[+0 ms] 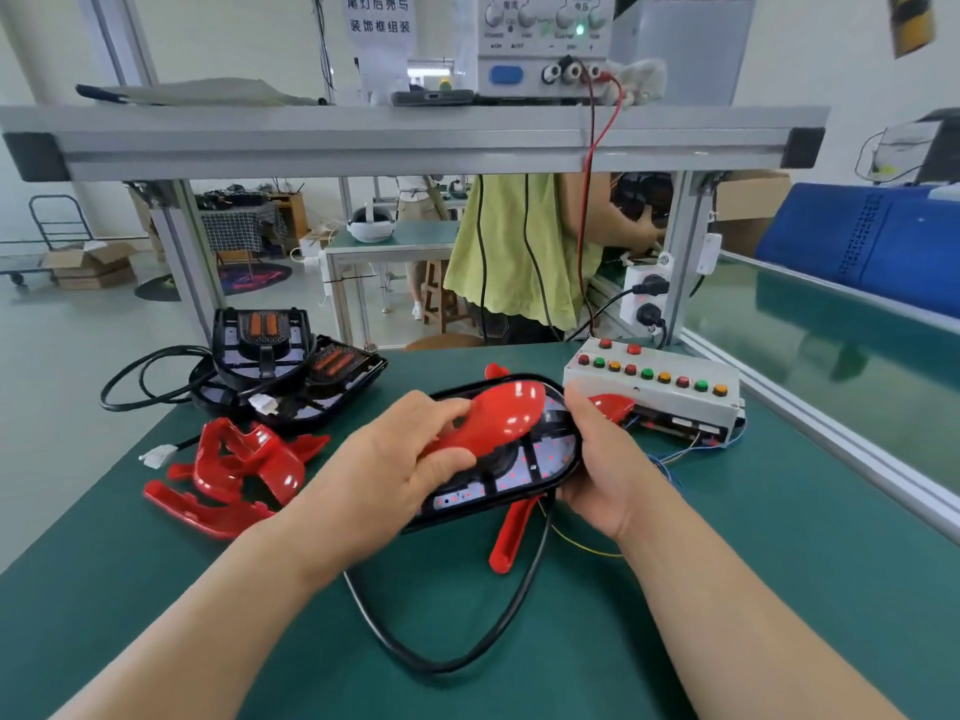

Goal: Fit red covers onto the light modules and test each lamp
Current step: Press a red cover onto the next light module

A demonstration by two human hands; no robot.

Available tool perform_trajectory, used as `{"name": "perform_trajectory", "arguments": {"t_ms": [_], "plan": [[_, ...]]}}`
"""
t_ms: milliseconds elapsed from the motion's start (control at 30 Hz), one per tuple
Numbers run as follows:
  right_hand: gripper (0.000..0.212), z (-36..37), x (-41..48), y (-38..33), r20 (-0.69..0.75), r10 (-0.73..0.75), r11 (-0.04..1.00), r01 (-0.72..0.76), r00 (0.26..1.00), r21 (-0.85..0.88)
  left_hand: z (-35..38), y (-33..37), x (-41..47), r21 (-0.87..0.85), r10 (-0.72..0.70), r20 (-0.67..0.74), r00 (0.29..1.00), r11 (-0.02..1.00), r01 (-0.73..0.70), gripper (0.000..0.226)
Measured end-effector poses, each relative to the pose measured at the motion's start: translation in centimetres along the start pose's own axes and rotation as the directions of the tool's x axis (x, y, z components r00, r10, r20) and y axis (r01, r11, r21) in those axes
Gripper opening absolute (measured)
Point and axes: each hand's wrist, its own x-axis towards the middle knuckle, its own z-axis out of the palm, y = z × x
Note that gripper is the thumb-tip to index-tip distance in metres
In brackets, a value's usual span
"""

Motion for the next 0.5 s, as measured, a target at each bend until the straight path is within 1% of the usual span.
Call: {"name": "perform_trajectory", "arguments": {"t_ms": [100,200,267,333,500], "plan": [[0.058,0.2,-0.2,0.1,0.019,0.016,1.0,-0.016,1.0,-0.002,0.4,0.2,-0.4,-0.005,0.034,0.035,0.999,0.999,-0.034,0.057],[0.06,0.3,-0.1,0.2,0.019,0.025,0.999,-0.024,1.0,-0.022,0.9,0.5,-0.8,0.011,0.056,-0.015,0.998,0.998,-0.056,0.054],[0.062,0.4,-0.1,0.2,0.018,0.023,1.0,-0.023,1.0,-0.021,1.2,0.7,-0.7,0.07,0.146,-0.065,0.987,0.987,-0.142,0.045],[0.063,0.4,0.0,0.2,0.016,0.016,1.0,-0.016,1.0,-0.012,1.5,1.0,-0.6,0.135,0.223,-0.091,0.97,0.968,-0.21,0.042],[0.061,0.5,-0.1,0.4,0.005,0.009,1.0,-0.009,1.0,-0.011,1.9,1.0,-0.7,0.15,0.233,-0.114,0.966,0.965,-0.215,0.039]]}}
